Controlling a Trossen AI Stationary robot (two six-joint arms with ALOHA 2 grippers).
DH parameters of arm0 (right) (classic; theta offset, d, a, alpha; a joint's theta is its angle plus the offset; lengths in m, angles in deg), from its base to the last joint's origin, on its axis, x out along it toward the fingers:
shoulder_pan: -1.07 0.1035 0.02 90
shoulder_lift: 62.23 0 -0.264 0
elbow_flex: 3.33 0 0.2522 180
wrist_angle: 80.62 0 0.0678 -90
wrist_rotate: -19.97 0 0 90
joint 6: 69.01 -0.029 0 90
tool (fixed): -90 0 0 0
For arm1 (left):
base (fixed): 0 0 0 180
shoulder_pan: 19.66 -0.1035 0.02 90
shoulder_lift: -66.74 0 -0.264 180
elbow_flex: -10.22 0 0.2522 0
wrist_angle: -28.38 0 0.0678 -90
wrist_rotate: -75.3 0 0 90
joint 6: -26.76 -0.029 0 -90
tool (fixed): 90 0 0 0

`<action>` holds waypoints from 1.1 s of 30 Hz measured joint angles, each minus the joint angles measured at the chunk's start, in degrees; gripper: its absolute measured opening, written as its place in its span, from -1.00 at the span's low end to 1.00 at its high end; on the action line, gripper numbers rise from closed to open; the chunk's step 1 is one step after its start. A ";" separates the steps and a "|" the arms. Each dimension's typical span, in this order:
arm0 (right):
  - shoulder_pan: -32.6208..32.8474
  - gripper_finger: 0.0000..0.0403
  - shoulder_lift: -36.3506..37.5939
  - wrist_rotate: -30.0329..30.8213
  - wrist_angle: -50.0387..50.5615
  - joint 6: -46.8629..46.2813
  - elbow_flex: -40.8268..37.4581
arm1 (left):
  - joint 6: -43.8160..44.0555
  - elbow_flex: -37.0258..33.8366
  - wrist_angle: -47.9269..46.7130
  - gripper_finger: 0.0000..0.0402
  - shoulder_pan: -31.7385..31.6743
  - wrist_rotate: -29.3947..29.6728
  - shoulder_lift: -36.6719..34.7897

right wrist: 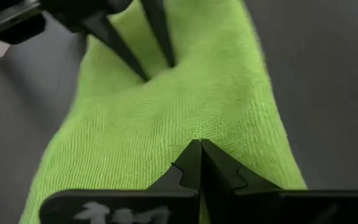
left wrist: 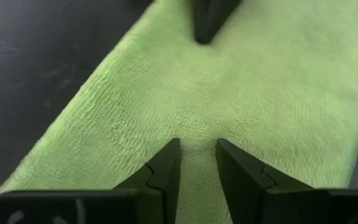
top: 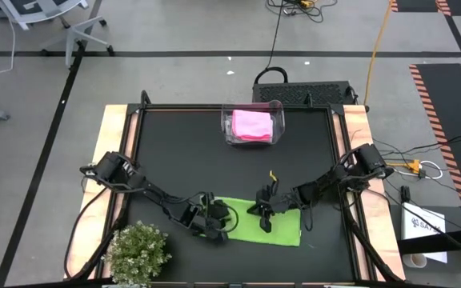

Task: Fold microfiber towels
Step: Fold the green microfiber cloth

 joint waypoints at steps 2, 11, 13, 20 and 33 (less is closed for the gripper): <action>-0.71 -1.00 0.02 -1.26 0.13 2.40 0.00 | 0.25 0.07 0.29 -0.46 -0.75 0.47 0.45; -6.32 -1.00 0.26 -7.62 -0.05 8.38 -2.44 | -0.44 -0.07 4.65 -0.46 -2.37 -1.76 0.67; -7.89 -1.00 1.36 -8.92 0.58 9.03 -3.61 | -0.29 -0.07 4.80 -0.46 -2.31 -3.14 0.67; -11.20 -1.00 14.74 -11.56 13.85 10.21 -8.28 | -0.52 -0.02 4.16 -0.46 -1.48 -4.12 0.65; -10.75 -1.00 45.66 -11.00 43.50 3.06 -10.16 | -0.83 -0.04 4.29 -0.46 -1.54 -4.44 0.65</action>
